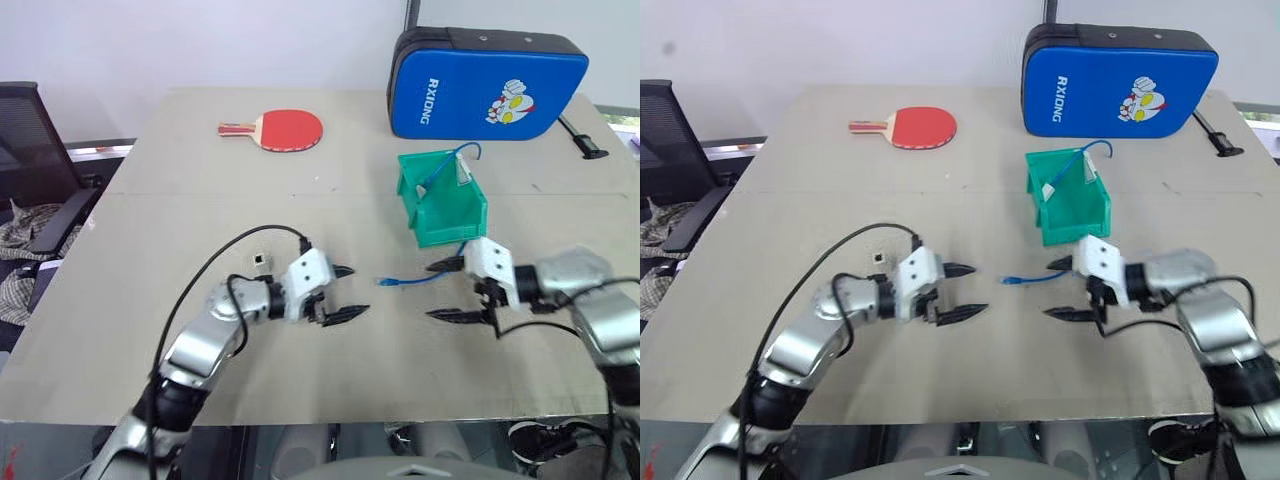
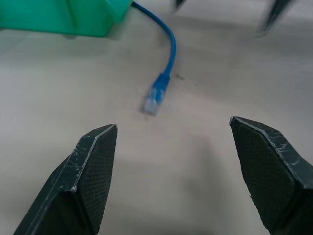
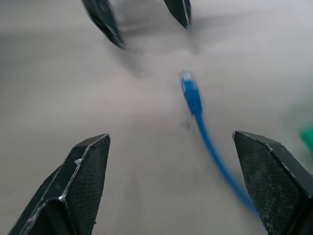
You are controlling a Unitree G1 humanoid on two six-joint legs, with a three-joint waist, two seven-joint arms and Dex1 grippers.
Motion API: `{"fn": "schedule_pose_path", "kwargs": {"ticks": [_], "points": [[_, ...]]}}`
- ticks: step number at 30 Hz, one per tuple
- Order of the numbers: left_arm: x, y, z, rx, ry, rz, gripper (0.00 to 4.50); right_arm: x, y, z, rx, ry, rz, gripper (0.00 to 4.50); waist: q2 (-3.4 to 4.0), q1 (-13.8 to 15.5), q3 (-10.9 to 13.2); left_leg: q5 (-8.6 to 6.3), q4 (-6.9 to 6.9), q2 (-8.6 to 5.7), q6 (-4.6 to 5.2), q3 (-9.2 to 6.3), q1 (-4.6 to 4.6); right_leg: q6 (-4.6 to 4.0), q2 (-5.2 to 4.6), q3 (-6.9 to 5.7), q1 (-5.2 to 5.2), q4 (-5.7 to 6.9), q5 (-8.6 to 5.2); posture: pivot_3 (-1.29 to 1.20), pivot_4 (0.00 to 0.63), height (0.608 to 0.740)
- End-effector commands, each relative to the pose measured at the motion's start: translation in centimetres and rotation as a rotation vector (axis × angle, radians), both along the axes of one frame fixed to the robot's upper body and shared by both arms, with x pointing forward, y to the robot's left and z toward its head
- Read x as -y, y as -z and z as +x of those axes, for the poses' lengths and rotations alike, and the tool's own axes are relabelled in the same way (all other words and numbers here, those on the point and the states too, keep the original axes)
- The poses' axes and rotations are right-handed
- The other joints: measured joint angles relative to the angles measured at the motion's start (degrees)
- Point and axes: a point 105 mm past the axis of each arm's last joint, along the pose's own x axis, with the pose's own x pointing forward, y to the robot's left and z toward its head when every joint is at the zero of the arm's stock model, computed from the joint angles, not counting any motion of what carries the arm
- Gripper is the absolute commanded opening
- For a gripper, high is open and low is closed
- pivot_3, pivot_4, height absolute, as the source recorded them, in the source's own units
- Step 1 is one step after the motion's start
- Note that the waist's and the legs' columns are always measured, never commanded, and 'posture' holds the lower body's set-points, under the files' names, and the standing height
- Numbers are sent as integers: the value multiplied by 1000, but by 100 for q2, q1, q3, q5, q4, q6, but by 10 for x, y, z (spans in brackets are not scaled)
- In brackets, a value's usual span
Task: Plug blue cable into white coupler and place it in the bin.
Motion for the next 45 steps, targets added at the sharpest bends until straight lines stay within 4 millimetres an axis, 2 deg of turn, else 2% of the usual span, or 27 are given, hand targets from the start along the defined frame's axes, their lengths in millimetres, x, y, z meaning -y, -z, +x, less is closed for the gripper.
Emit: {"fn": "schedule_pose_path", "kwargs": {"ticks": [1,5,11,14,20,21,24,26,28,34,35,36,39,45], "points": [[12,-2,17,18,6,26,3782,11,-12,-24,95,143,62,3924,-3,19,-2,0,1,-4,0,-4,0,7,6,-4,3,3,-5,0,150,731],[16,-4,26,32,38,63,3782,21,-6,-33,124,302,76,3924,-4,-69,-3,0,5,9,0,11,14,-4,14,18,0,6,-11,0,150,731],[25,4,34,26,98,130,3782,18,-2,-47,114,394,100,3924,-3,-15,-5,1,6,10,-1,4,16,-18,20,17,1,10,-13,0,150,731],[28,10,33,8,139,166,3004,19,-1,-52,107,407,97,3952,-5,-7,-6,1,7,8,-1,6,7,-18,18,18,1,3,-14,0,150,731],[36,15,31,-4,205,190,184,21,0,-55,105,429,86,3952,-9,-6,-8,1,8,-2,0,8,4,-16,12,23,2,-1,-15,0,150,731],[36,15,30,-9,213,188,23,21,-1,-53,103,440,97,3952,-8,-8,-9,1,8,-2,0,7,5,-16,12,23,2,0,-16,0,150,731],[36,10,24,-57,223,123,23,13,-3,-50,57,475,182,3952,-9,-9,-9,1,8,2,0,6,7,-15,14,21,2,1,-16,0,150,731],[40,-12,12,-209,242,-71,23,2,-5,-51,-28,492,286,3952,-9,-26,-9,1,8,6,0,5,7,-16,15,20,2,2,-16,0,150,731],[38,-43,2,-381,267,-297,23,-11,-8,-54,-143,497,411,3952,-12,-29,-6,1,8,15,0,3,5,-16,17,18,-1,5,-16,0,150,731],[20,-80,-17,-578,302,-467,23,-29,-17,-51,-366,486,628,3952,-10,-32,-8,1,9,17,0,-8,8,-16,18,9,1,8,-16,0,150,731],[19,-81,-21,-587,310,-468,23,-34,-23,-49,-395,466,683,3952,-13,-41,-6,1,9,16,0,-8,8,-16,18,9,1,8,-16,0,150,731],[19,-81,-24,-590,313,-462,2,-38,-29,-47,-418,449,724,3693,-13,-48,-6,1,10,16,0,-8,7,-16,19,11,1,8,-15,0,150,731],[19,-83,-31,-602,327,-464,0,-47,-41,-37,-449,439,794,2629,-12,-39,-7,2,10,12,0,-5,9,-16,18,17,2,8,-15,0,150,731],[20,-83,-36,-597,324,-450,0,-57,-56,-33,-505,397,860,2629,-13,-25,-7,1,9,7,0,-3,4,-18,17,21,1,6,-15,0,150,731]]}}
